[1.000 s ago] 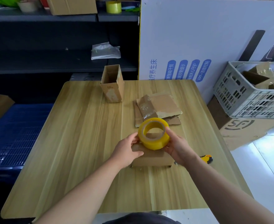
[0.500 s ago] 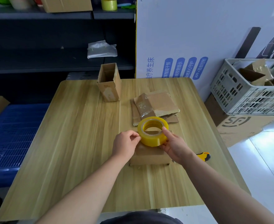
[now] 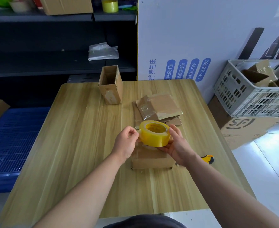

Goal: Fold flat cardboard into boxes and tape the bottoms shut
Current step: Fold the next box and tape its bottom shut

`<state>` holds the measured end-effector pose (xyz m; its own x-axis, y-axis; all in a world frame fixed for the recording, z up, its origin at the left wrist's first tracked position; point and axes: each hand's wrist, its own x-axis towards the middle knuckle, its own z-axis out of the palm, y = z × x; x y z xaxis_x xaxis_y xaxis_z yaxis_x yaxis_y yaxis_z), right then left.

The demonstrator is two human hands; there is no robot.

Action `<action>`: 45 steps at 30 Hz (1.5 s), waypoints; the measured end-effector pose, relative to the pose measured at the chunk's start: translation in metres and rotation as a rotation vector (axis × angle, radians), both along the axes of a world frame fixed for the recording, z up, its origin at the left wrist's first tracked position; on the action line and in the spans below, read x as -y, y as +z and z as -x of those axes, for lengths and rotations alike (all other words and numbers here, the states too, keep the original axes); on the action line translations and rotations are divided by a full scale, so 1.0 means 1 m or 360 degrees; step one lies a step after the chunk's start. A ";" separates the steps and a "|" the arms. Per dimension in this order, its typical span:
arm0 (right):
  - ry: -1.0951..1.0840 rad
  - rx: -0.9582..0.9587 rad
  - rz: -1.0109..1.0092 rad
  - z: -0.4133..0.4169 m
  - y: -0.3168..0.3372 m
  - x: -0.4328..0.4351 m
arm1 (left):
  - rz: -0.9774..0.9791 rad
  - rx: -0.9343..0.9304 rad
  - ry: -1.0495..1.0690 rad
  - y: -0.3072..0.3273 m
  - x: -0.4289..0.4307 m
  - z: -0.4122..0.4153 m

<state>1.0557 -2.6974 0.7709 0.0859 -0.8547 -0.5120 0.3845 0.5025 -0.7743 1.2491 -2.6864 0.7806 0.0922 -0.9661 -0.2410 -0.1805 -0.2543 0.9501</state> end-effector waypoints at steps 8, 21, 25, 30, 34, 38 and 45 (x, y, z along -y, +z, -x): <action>-0.0104 -0.0052 -0.0072 -0.002 0.002 0.002 | -0.0053 -0.0269 -0.0058 0.010 -0.003 0.003; -0.0098 -0.0104 -0.0127 -0.004 0.004 0.003 | -0.0163 -0.0296 -0.0277 0.012 -0.010 -0.007; -0.0124 -0.0102 -0.0132 -0.004 0.006 0.002 | -0.0183 -0.0309 -0.0235 0.011 -0.010 -0.010; -0.0117 -0.0134 -0.0152 -0.004 0.007 0.002 | -0.0174 -0.0199 -0.0247 0.013 -0.009 -0.011; -0.0142 -0.0120 -0.0165 -0.004 0.009 -0.001 | -0.0253 -0.0353 -0.0189 0.013 -0.010 -0.008; -0.0152 -0.0103 -0.0138 -0.003 0.005 -0.003 | -0.0377 -0.0555 -0.0132 0.013 -0.011 -0.006; -0.0135 -0.0074 -0.0028 -0.002 -0.001 -0.009 | -0.0551 -0.0578 0.0152 0.005 -0.010 0.007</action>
<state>1.0578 -2.6886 0.7701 -0.0105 -0.8486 -0.5289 0.3902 0.4835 -0.7835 1.2424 -2.6765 0.7858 0.0271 -0.8151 -0.5787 0.1853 -0.5648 0.8042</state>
